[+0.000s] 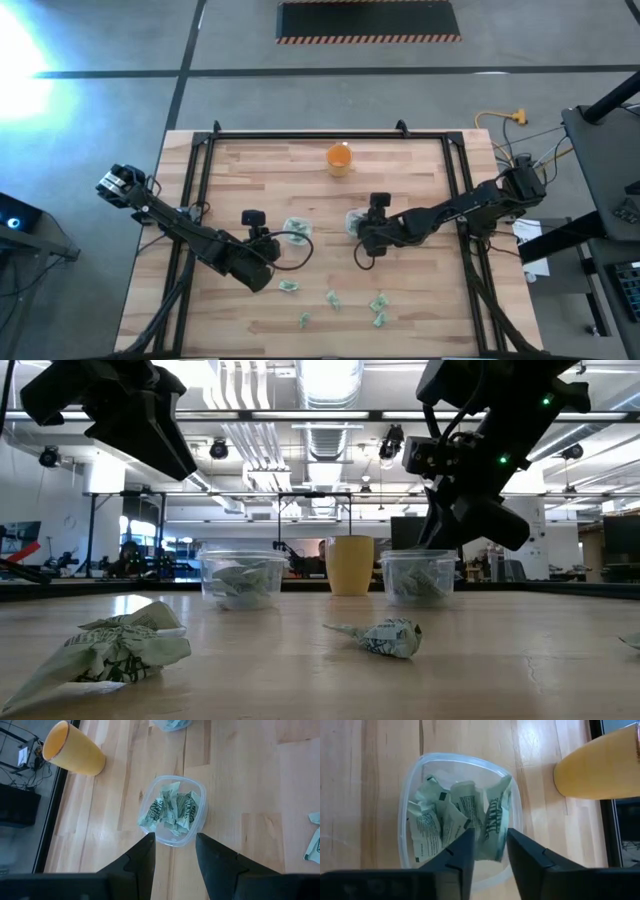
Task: Pick and place items into bin
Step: Put the green sweetener bag into the right transparent food container, then put the green sweetener bag into the left transparent food container
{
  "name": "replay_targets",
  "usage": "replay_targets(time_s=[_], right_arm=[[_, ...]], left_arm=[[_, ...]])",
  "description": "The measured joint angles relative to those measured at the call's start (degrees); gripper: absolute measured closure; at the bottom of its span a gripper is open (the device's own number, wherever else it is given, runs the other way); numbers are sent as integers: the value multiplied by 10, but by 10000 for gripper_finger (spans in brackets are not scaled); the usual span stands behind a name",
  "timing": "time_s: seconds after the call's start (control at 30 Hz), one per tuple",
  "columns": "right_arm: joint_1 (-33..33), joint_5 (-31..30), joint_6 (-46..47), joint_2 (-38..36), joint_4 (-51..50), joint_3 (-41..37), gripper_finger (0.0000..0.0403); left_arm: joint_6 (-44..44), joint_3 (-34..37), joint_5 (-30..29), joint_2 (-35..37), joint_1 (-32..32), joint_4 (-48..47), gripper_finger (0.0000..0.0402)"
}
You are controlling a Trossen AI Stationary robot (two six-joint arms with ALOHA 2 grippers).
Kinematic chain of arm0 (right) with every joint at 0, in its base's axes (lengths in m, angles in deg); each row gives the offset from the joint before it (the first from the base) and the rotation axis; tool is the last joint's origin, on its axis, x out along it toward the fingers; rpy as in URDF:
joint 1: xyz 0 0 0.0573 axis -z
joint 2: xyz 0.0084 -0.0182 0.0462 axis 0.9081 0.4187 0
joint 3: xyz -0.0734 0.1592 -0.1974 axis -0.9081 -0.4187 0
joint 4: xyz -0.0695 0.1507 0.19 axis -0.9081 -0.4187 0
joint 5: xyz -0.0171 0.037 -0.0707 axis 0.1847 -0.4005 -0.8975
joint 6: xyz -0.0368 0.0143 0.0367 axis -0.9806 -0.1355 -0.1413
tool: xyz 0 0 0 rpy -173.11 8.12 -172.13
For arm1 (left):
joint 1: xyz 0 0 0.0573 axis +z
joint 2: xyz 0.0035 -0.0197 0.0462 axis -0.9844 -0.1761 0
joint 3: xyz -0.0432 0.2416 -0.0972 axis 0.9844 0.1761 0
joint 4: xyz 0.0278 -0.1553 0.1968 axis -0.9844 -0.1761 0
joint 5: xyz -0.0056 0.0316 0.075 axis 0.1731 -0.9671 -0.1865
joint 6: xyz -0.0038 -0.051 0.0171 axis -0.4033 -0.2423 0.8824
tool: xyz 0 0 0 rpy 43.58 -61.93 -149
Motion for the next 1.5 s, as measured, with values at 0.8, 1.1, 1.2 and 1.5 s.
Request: replay_targets(time_s=[0.8, 1.1, 1.2, 1.5], right_arm=[[-57, -15, 60, -179, -49, 0, 268], [-118, -13, 23, -200, -45, -1, 281], [-122, -13, 15, -198, -45, -1, 285], [-122, -13, 15, -198, -44, -1, 297]], left_arm=[[0, 9, 42, -15, 0, 52, 277], [2, 76, 198, -50, -1, 224, 277], [-1, 88, 226, -62, -1, 274, 277], [-1, 89, 279, -113, -1, 347, 277]])
